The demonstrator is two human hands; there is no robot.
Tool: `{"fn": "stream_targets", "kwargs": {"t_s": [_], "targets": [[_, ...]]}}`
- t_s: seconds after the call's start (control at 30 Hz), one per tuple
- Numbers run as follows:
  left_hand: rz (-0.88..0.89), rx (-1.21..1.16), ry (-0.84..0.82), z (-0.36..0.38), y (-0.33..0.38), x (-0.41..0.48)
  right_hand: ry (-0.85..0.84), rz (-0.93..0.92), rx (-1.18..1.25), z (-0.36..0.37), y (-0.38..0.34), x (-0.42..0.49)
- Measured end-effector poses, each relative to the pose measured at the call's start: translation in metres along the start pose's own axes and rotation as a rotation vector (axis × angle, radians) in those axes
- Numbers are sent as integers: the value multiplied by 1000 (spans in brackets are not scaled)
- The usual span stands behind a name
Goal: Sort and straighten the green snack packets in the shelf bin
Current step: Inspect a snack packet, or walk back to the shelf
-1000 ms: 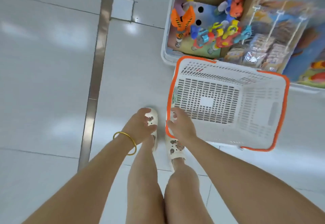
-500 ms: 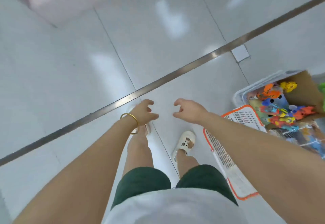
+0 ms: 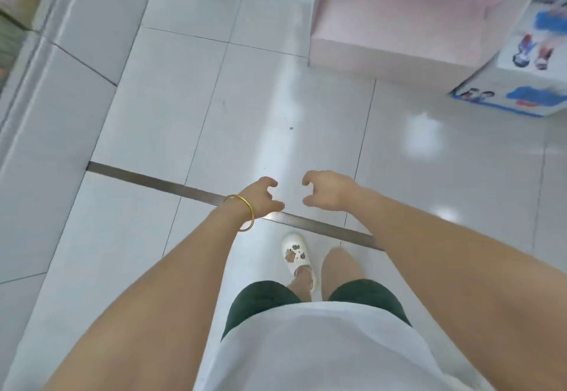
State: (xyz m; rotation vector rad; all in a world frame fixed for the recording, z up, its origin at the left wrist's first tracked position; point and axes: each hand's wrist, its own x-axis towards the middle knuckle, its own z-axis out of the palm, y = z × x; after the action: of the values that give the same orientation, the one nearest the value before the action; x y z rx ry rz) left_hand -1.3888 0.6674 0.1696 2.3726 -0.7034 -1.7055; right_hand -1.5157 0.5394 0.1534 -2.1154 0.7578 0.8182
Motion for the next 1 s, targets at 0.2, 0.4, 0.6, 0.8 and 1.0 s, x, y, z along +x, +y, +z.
{"fn": "stream_targets", "kwargs": {"t_s": [0.2,0.4,0.6,0.8,1.0], "targets": [[-83,-140,68,-134,-3,41,-57,-101,-147,-104,-84,105],[-111,-305,188,-286,25,103,-84,-173,-294,-235,-165,227],[-128,-376,224,-426,40,156,-125,-210,-373,-348,-246,330],[-132,-401,254,-583,39,239,-127,-207,-407,-442,-327,463],[-133,-409,230,-741,53,301,-122,-171,-329,-543,-406,567]]}}
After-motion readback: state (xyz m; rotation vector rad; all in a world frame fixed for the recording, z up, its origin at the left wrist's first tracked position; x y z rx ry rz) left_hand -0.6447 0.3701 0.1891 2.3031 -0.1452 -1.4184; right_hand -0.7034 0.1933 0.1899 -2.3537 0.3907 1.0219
